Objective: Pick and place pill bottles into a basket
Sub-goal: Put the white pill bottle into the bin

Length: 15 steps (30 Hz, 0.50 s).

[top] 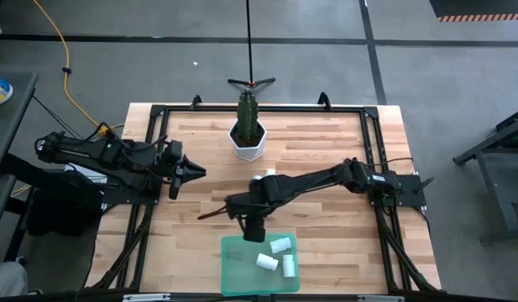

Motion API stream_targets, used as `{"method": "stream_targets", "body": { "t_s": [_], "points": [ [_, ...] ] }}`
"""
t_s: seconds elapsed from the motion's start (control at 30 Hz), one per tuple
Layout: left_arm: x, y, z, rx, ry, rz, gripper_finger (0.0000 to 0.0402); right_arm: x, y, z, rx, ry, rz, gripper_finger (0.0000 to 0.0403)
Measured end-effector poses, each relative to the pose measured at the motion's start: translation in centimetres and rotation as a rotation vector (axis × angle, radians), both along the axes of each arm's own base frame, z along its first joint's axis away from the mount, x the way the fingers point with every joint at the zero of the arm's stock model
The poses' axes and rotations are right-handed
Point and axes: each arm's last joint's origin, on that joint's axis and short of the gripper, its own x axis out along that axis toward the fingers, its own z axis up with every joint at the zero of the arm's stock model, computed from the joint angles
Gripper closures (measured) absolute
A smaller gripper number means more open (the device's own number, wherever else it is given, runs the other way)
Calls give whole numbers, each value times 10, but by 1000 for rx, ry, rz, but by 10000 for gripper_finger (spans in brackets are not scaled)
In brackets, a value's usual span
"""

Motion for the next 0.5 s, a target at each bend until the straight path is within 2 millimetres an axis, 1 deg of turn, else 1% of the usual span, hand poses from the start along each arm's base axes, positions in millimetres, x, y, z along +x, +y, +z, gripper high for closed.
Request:
{"method": "stream_targets", "body": {
  "t_s": [0.13, 0.2, 0.37, 0.5],
  "points": [
    [6, -1, 3, -4, -37, -2, 312, 8, -1, 6, 4, -103, -14, 264],
    [7, -2, 3, -5, -40, -3, 312, 10, -1, 9, 37, -132, -17, 264],
    [11, -3, 0, -3, -16, -4, 312, 4, 2, 7, 183, -31, -33, 264],
    [14, -3, -2, -1, -5, -4, 312, 1, 13, 8, 356, 43, -87, 264]
  ]
}}
